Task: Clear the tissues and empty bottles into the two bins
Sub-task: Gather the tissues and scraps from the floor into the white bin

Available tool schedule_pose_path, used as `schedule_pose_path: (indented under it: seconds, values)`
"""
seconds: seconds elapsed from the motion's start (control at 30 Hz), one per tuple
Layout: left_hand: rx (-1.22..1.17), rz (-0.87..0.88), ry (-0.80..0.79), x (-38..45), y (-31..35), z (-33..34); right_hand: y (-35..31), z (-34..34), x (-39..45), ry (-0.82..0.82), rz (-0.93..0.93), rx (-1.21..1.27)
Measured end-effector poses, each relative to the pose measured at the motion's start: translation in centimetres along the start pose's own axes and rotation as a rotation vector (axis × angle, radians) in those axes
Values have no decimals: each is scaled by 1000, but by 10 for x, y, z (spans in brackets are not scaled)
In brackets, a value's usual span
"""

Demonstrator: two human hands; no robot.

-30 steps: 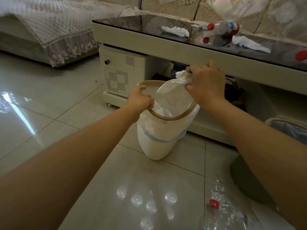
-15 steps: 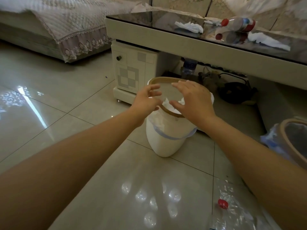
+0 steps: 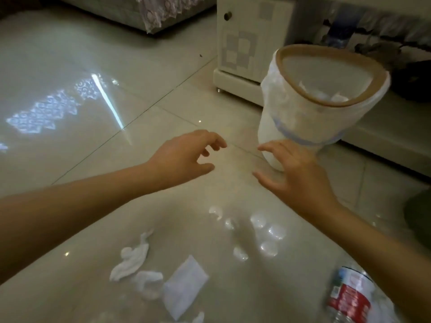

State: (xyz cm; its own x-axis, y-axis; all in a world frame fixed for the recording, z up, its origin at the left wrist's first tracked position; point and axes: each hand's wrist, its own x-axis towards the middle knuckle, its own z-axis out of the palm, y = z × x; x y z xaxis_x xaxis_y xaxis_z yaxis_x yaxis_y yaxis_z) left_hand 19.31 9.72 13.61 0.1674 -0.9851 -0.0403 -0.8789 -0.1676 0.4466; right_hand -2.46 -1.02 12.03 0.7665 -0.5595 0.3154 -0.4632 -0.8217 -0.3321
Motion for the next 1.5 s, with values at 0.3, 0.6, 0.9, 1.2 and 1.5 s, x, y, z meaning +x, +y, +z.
schedule_pose_path:
  seconds: [0.3, 0.6, 0.9, 1.2, 1.5]
  values:
    - [169, -215, -125, -120, -64, 24, -65, 53, -41, -213, -181, 31]
    - [316, -352, -382, -179, -100, 77, -98, 110, -67, -453, -321, 35]
    - [355, -328, -576, -205, -104, 124, -114, 140, -80, -666, -362, 45]
    - [480, -184, -491, -218, -109, 145, -119, 157, -125, -947, -362, -47]
    - [338, -154, -317, -214, -115, 152, -125, 176, -138, -965, -293, -165]
